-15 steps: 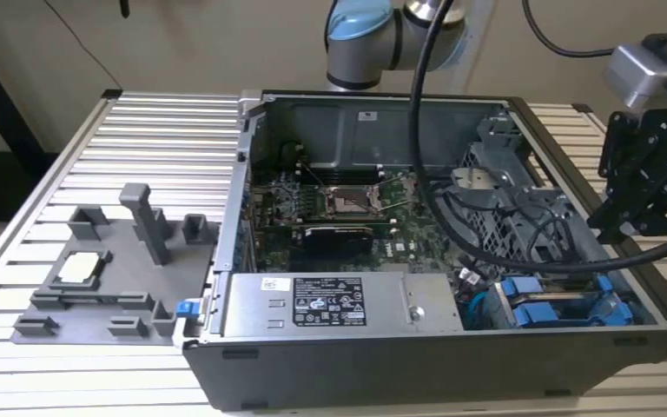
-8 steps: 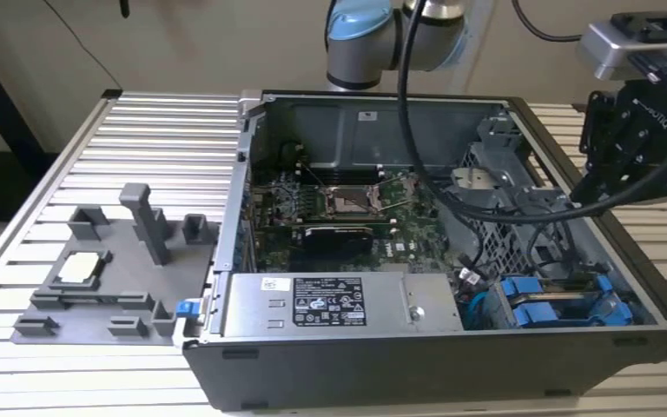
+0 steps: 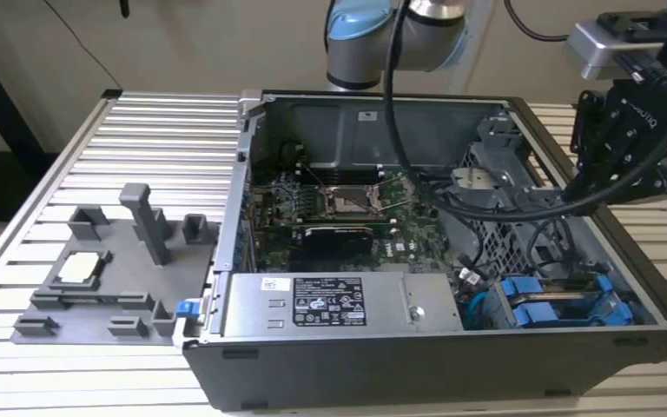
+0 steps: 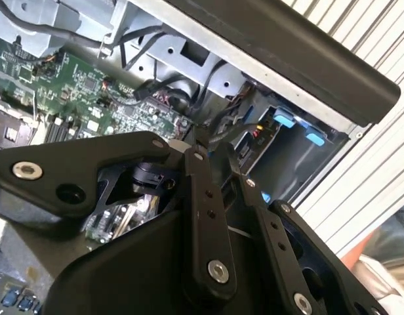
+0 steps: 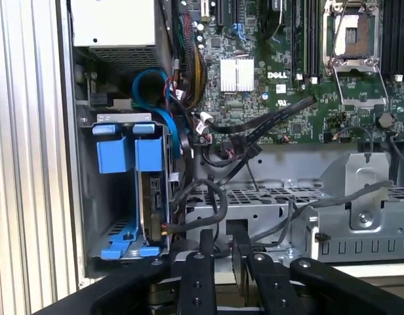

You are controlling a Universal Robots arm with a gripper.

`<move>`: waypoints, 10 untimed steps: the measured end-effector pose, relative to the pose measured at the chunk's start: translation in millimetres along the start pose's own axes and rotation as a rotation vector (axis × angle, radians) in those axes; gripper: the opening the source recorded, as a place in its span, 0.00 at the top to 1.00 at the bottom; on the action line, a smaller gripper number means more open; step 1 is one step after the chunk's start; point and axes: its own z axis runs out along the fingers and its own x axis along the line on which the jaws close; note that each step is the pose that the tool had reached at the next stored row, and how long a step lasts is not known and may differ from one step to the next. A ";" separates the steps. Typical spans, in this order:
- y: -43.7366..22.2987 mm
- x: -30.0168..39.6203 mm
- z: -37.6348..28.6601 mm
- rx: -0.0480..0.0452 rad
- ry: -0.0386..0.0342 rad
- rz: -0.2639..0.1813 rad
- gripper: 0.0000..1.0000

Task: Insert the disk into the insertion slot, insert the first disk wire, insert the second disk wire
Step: 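Insert the first disk wire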

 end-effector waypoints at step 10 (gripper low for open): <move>43.4 1.4 -0.1 0.0052 -0.0002 0.000 0.73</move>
